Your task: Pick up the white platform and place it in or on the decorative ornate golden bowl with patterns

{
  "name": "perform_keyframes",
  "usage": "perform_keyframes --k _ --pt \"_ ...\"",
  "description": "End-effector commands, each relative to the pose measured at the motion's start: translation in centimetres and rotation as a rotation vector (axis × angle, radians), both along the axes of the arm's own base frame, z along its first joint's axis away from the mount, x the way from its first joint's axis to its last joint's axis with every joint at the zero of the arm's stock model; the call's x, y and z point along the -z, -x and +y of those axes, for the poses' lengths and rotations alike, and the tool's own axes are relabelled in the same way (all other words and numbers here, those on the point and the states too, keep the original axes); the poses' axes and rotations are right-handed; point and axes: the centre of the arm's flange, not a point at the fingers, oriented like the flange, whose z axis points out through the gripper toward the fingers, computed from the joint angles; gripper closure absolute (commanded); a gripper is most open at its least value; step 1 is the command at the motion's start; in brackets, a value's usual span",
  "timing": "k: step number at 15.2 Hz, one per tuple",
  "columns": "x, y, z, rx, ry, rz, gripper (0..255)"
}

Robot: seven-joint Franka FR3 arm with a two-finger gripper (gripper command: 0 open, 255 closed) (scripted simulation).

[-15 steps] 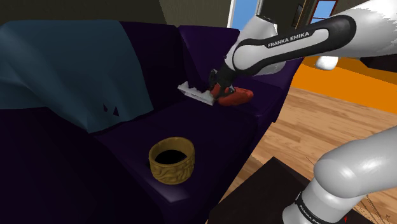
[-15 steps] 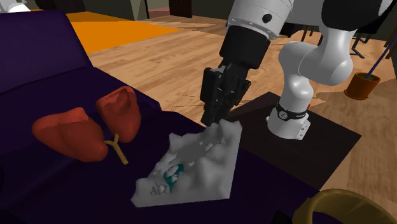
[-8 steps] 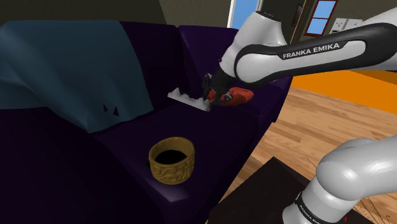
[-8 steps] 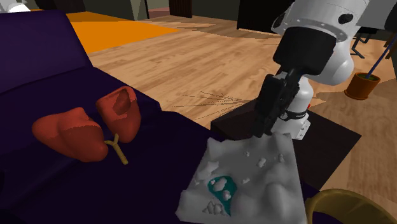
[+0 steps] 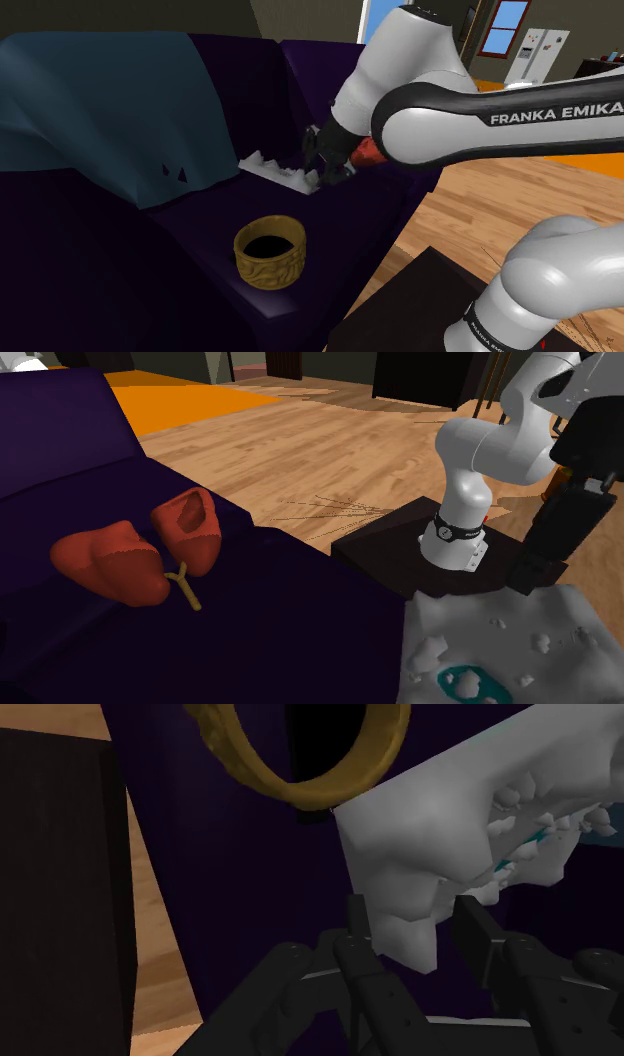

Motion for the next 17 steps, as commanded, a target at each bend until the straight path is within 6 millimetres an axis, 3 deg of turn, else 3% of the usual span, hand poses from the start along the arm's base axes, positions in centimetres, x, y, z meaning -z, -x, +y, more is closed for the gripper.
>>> perform_keyframes --k 1,9,17 --pt "0.2 1.5 2.3 0.002 0.000 0.000 255" --pt "-0.2 6.9 11.3 0.002 0.000 0.000 255" --pt "3.5 7.2 11.9 0.002 0.000 0.000 255"
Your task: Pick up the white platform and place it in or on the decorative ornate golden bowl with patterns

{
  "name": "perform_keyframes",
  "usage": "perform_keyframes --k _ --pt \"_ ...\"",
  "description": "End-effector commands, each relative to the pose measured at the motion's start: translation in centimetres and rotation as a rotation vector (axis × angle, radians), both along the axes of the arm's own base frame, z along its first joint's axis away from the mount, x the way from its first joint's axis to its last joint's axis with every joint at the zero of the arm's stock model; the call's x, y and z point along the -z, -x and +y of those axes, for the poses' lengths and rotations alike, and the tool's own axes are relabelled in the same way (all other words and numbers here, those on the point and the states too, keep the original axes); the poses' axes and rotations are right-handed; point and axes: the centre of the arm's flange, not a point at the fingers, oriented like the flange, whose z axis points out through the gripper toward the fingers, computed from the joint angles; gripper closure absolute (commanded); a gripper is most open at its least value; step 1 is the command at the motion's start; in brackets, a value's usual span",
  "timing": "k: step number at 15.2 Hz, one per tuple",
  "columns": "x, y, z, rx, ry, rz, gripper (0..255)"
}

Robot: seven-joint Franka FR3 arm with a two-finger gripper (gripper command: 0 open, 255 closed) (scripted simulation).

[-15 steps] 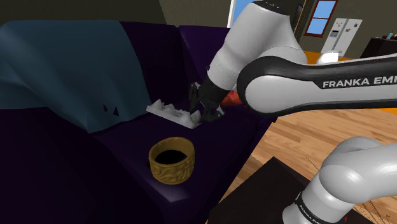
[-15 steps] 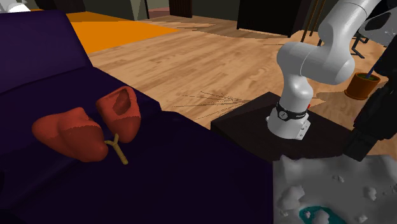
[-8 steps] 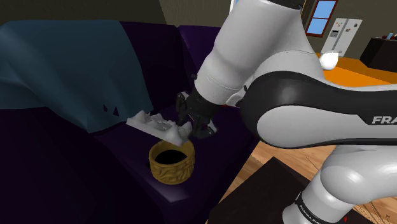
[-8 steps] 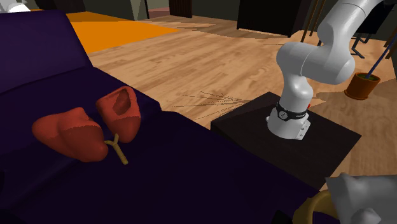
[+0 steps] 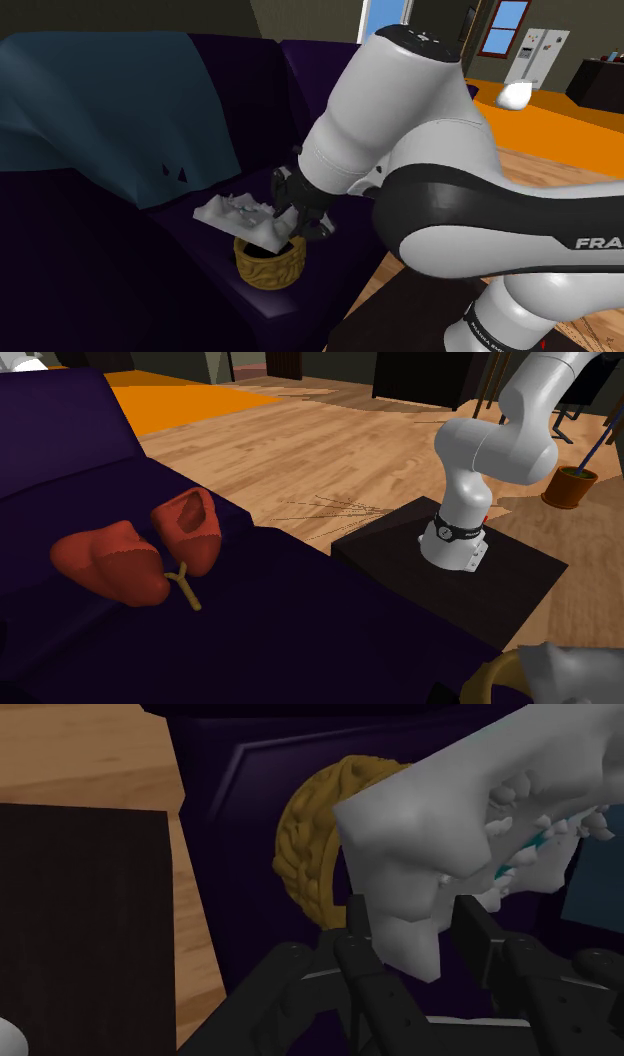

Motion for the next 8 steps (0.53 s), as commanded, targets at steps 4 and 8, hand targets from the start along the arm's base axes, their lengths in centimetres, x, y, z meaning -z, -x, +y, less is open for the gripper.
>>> perform_keyframes --k 4,8 --pt "2.7 0.0 -0.1 0.000 0.000 -0.001 255" --pt "4.8 0.0 -0.1 0.000 0.000 -0.001 255"
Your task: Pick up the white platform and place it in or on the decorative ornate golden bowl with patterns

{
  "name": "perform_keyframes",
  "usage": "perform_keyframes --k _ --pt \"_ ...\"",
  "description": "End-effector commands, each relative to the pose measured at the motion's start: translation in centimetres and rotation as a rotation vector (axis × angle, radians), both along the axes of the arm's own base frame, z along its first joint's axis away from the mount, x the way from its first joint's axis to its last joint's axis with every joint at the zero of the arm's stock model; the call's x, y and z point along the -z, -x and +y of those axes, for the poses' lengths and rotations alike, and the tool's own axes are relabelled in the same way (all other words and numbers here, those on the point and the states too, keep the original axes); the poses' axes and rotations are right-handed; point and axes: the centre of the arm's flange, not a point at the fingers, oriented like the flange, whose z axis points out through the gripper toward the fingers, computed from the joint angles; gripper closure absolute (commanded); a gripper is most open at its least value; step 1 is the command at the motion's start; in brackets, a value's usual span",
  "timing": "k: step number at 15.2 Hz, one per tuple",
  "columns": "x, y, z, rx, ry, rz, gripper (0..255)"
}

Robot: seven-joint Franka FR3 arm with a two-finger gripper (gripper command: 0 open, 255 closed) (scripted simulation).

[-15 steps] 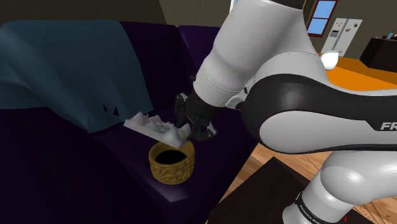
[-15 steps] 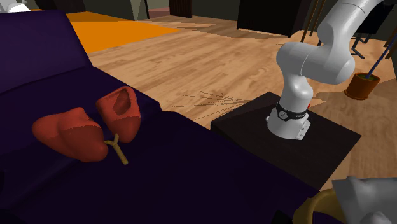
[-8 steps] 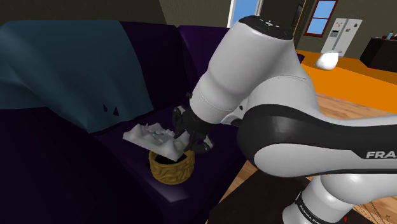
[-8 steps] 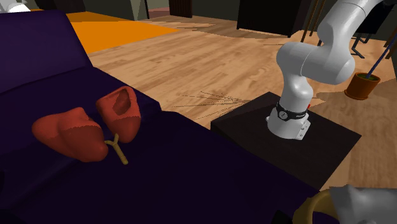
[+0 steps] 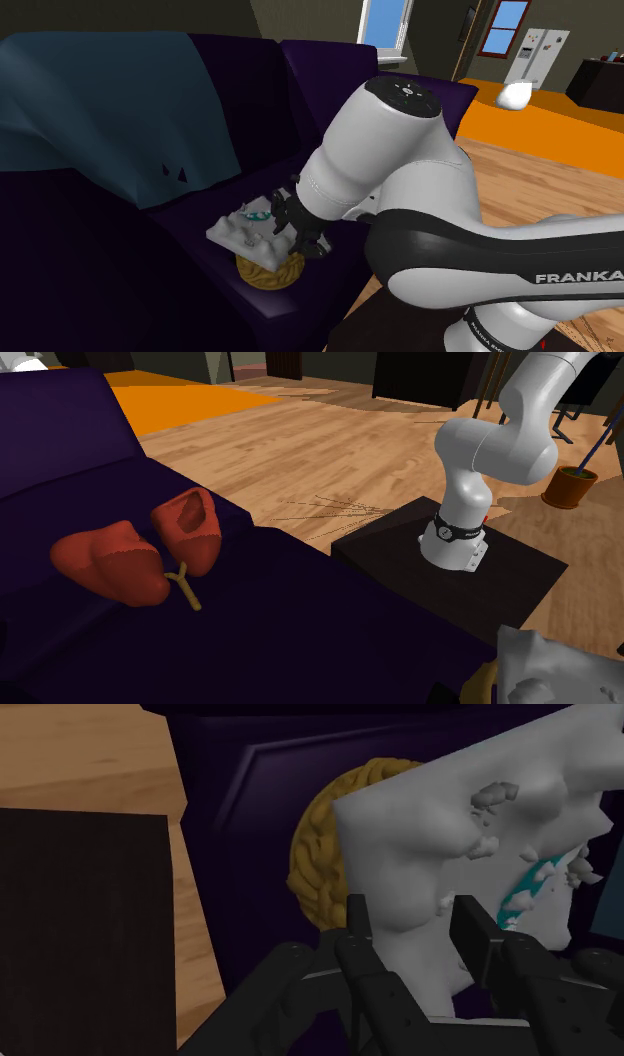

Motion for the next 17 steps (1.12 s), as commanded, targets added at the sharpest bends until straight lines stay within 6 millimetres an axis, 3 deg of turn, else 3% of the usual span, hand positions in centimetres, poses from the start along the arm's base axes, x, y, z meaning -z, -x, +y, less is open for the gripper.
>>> perform_keyframes --k 1,9,10,15,17 --pt "1.3 0.1 0.0 0.000 -0.001 -0.001 255" --pt "1.3 0.1 0.0 0.000 -0.001 -0.001 255" --pt "1.3 0.1 0.0 0.000 -0.001 -0.001 0" --pt "1.3 0.1 0.0 0.000 -0.001 -0.001 0" --pt "-1.1 1.3 -0.1 0.000 -0.001 -0.001 0"
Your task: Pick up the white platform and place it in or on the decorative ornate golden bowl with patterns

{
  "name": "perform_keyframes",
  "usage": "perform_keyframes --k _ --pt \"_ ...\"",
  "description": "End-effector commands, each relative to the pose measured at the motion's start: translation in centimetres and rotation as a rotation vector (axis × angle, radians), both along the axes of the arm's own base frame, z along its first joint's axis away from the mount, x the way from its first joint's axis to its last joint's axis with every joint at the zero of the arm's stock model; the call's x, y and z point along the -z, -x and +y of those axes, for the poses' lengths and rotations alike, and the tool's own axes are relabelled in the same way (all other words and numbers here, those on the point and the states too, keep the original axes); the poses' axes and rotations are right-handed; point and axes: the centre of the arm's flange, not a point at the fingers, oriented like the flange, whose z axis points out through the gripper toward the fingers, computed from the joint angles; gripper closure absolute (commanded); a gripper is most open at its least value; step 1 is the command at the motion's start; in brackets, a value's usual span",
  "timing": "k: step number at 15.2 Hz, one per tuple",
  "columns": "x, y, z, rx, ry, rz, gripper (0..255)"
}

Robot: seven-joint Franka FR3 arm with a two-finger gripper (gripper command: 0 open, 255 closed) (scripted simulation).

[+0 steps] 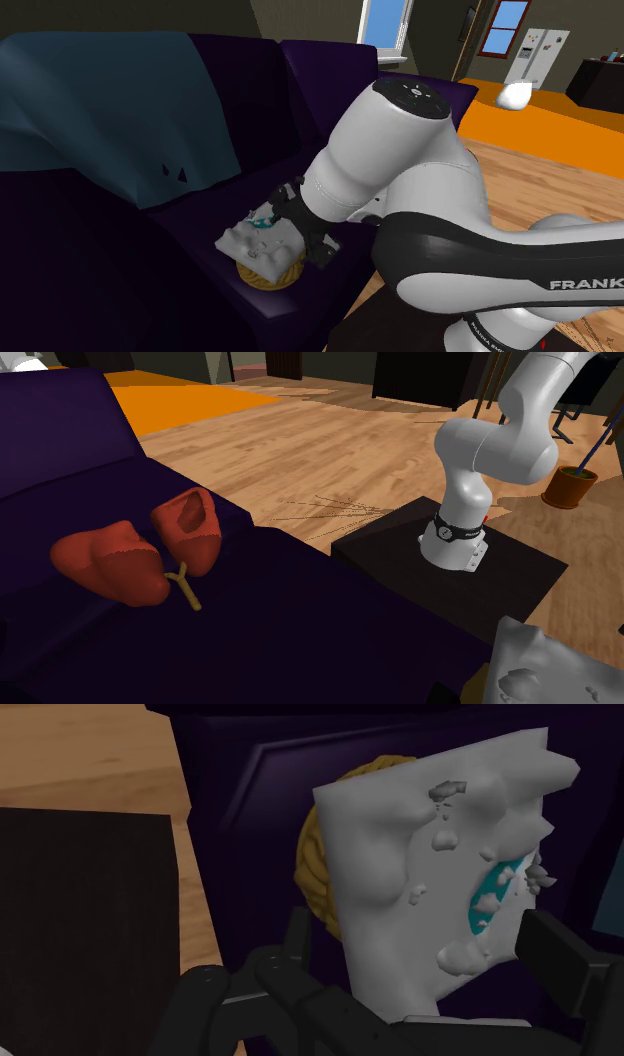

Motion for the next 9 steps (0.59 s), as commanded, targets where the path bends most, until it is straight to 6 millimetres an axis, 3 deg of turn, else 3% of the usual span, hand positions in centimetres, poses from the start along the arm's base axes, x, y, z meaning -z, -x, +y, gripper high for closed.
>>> perform_keyframes --k 1,2,9 --pt "-2.13 1.19 0.03 0.000 0.001 0.001 0" --pt "-3.06 1.66 0.00 0.000 0.001 0.001 0" --pt "-3.06 1.66 0.00 0.000 0.001 0.001 0"
